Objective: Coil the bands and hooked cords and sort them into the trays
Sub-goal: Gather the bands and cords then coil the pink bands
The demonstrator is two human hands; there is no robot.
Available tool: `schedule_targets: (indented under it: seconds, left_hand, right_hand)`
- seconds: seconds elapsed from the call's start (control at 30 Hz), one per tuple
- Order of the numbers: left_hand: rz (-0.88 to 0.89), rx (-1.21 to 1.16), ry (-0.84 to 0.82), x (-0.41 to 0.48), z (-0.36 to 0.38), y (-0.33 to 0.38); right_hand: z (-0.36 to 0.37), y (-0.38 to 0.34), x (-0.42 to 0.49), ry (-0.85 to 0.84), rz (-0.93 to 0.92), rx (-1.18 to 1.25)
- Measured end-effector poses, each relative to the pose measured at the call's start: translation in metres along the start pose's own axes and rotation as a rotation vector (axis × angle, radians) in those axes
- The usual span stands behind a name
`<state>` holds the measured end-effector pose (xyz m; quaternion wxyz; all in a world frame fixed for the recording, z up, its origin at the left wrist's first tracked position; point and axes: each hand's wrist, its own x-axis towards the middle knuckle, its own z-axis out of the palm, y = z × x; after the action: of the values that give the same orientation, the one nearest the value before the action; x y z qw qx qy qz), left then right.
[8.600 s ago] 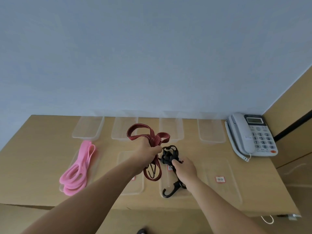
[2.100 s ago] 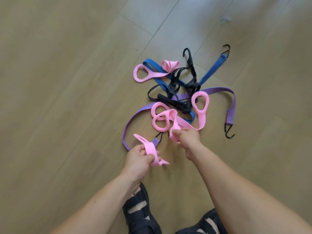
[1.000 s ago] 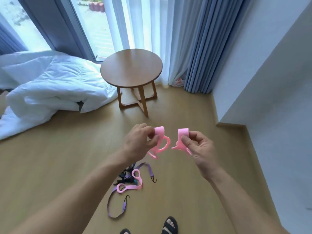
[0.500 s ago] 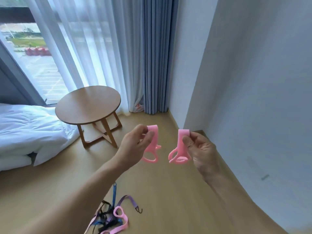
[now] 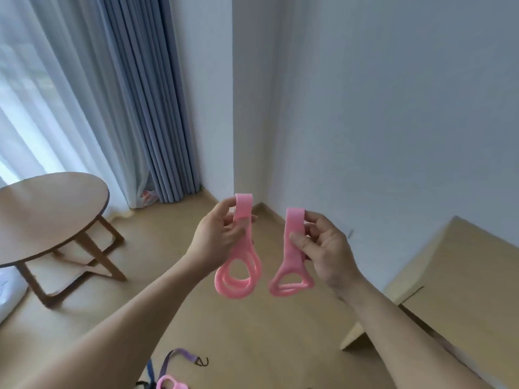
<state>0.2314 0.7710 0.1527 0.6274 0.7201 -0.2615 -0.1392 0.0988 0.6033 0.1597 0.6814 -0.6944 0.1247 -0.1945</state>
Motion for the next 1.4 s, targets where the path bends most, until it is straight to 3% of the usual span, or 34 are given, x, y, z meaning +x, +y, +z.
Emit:
schedule_targets:
  seconds: [0.2, 0.37, 0.53, 0.83, 0.97, 1.1, 1.27, 1.4]
  left_hand:
    - [-0.07, -0.131, -0.212, -0.004, 0.068, 0.013]
    - [-0.181, -0.317, -0.473, -0.027, 0.146, 0.033]
    - [-0.267, -0.438, -0.605, -0.048, 0.221, 0.054]
    - [-0.282, -0.339, -0.793, -0.102, 0.386, 0.088]
    - [-0.284, -0.333, -0.851, -0.126, 0.457, 0.103]
    - [-0.11, -0.241, -1.023, -0.149, 0.519, 0.113]
    - [-0.113, -0.199, -0.923, -0.164, 0.592, 0.118]
    - [-0.175, -0.2, -0.927, -0.162, 0.646, 0.118]
  right_hand:
    - [-0.036, -0.025, -0.051, 0.009, 0.037, -0.048]
    - [-0.08, -0.031, -0.076, 0.246, -0.018, -0.096]
    - [-0.146, -0.032, -0.11, 0.413, -0.055, -0.267]
    - [-0.297, -0.026, -0.202, 0.636, -0.054, -0.414]
    - [-0.362, -0.021, -0.243, 0.76, -0.023, -0.286]
    - [-0.414, -0.014, -0.284, 0.915, 0.026, -0.177]
    - [-0.461, -0.004, -0.321, 1.103, 0.113, -0.093]
    - [-0.49, 0.013, -0.341, 1.018, 0.259, -0.086]
